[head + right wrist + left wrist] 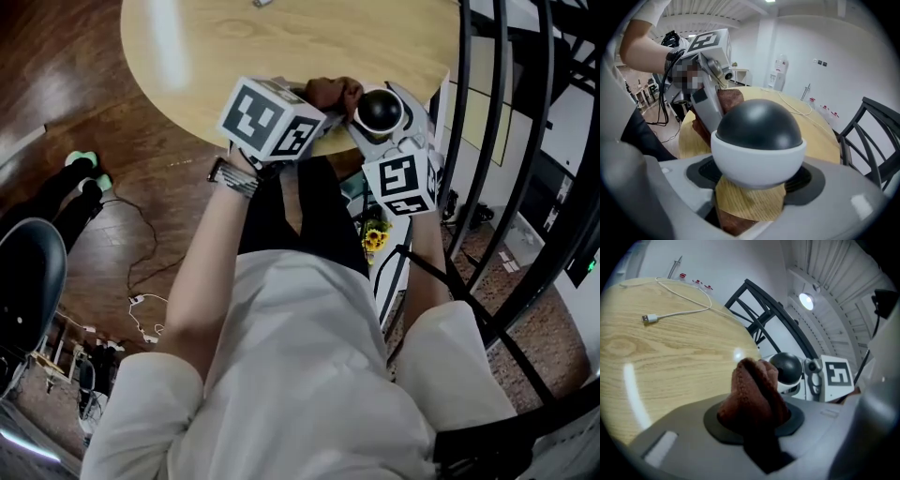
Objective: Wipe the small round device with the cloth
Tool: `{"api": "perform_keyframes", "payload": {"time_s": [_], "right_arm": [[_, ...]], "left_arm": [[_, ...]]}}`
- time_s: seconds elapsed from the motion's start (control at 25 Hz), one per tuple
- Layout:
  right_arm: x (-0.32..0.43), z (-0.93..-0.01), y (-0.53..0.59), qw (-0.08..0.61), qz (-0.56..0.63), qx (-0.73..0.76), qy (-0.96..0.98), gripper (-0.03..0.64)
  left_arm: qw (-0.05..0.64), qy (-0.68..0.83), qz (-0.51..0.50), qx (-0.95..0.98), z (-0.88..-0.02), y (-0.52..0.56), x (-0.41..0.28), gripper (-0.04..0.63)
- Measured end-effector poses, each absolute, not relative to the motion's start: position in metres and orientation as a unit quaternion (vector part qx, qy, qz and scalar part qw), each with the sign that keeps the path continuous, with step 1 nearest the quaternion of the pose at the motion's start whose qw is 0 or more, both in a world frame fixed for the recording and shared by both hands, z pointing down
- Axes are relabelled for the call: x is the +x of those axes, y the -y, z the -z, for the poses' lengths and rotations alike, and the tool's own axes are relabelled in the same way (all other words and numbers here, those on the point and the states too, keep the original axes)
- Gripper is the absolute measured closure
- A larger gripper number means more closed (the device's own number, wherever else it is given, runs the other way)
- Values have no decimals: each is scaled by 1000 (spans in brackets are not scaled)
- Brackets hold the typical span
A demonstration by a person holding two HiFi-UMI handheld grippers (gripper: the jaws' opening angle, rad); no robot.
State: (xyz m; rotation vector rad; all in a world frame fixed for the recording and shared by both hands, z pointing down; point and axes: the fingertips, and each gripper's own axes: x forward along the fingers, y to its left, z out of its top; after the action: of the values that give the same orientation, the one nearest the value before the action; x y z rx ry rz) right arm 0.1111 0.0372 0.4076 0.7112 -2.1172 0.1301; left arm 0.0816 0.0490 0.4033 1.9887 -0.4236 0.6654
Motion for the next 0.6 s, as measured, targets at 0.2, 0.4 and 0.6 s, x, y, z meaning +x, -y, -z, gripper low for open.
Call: {"api": "perform_keyframes", "payload": {"time_s": [0.2, 0.4, 0.6], "right_arm": [[115, -408, -39, 432, -77, 325, 838, 238], [117, -408, -39, 440, -100, 362, 816, 236], [119, -409, -40, 443, -101, 355, 817, 236]], "left_arm": [[469, 169, -305, 811, -412, -51, 83, 471], [412, 177, -356, 820, -416, -46, 80, 469], [413, 185, -354, 819, -417, -46, 79, 469]]}}
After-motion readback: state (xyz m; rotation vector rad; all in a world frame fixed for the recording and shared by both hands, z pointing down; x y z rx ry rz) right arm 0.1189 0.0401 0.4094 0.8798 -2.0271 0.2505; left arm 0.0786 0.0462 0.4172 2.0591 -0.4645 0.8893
